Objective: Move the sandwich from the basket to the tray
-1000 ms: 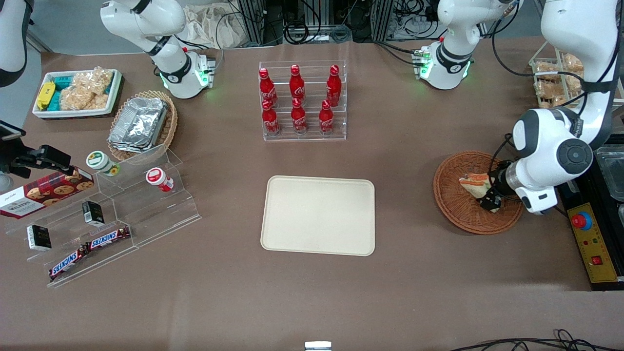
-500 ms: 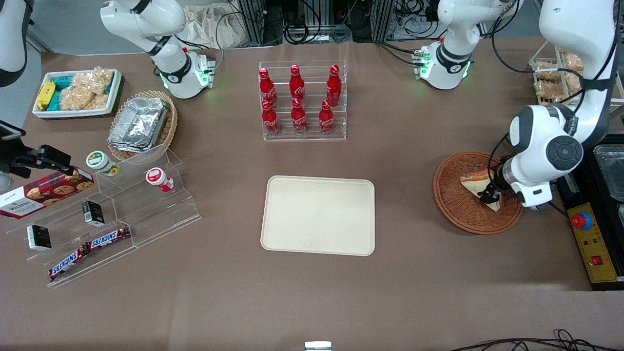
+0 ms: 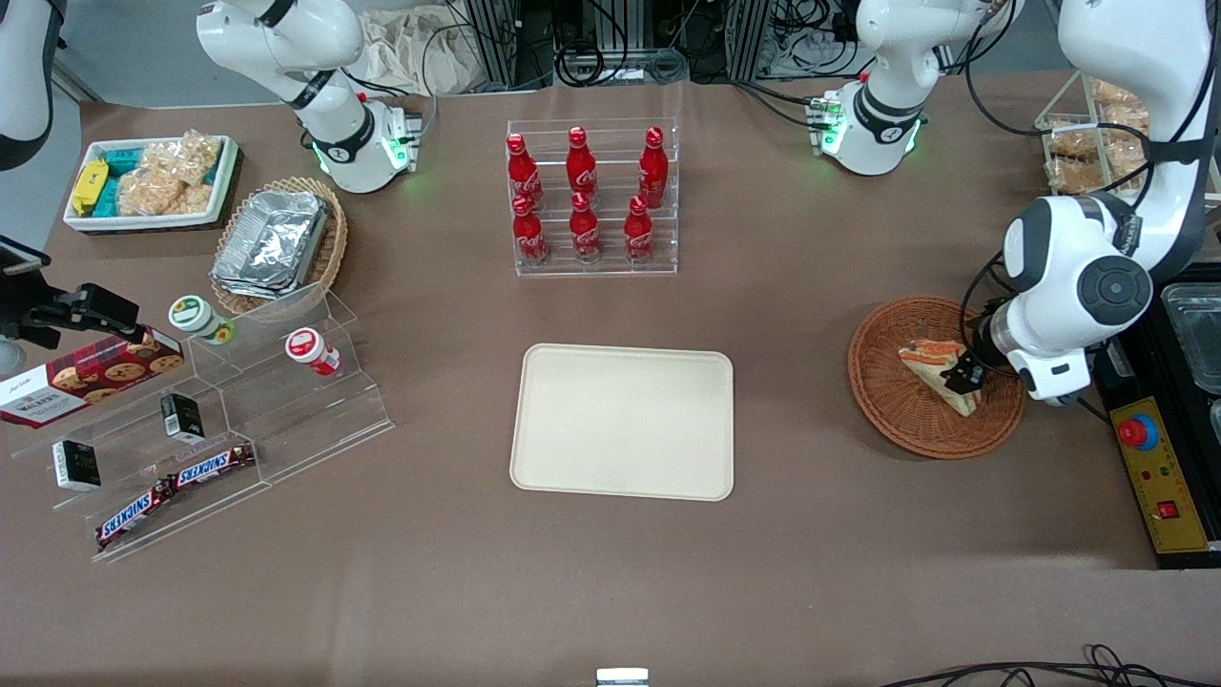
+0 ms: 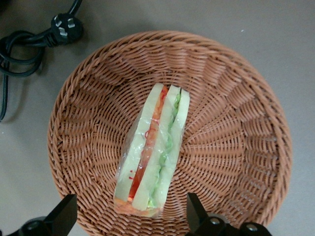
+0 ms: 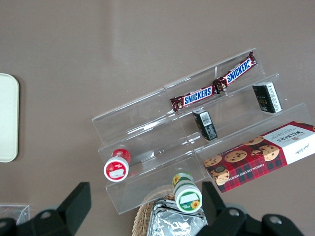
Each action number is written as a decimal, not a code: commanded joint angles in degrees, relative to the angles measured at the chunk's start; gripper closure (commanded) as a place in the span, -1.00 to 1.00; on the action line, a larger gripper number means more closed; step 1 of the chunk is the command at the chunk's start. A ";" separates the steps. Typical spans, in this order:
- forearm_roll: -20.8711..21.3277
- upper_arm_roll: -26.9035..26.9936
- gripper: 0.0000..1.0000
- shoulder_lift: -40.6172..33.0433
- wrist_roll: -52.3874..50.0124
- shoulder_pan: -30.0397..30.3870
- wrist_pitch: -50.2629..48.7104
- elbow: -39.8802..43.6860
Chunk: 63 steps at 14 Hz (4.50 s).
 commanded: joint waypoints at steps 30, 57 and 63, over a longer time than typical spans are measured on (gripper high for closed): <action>-0.78 -21.42 1.00 7.71 12.23 -0.22 -35.51 44.10; 16.81 -21.10 -1.00 19.80 9.17 -15.71 -23.34 44.22; 3.37 -21.38 -0.95 6.44 20.20 -3.14 -25.92 36.67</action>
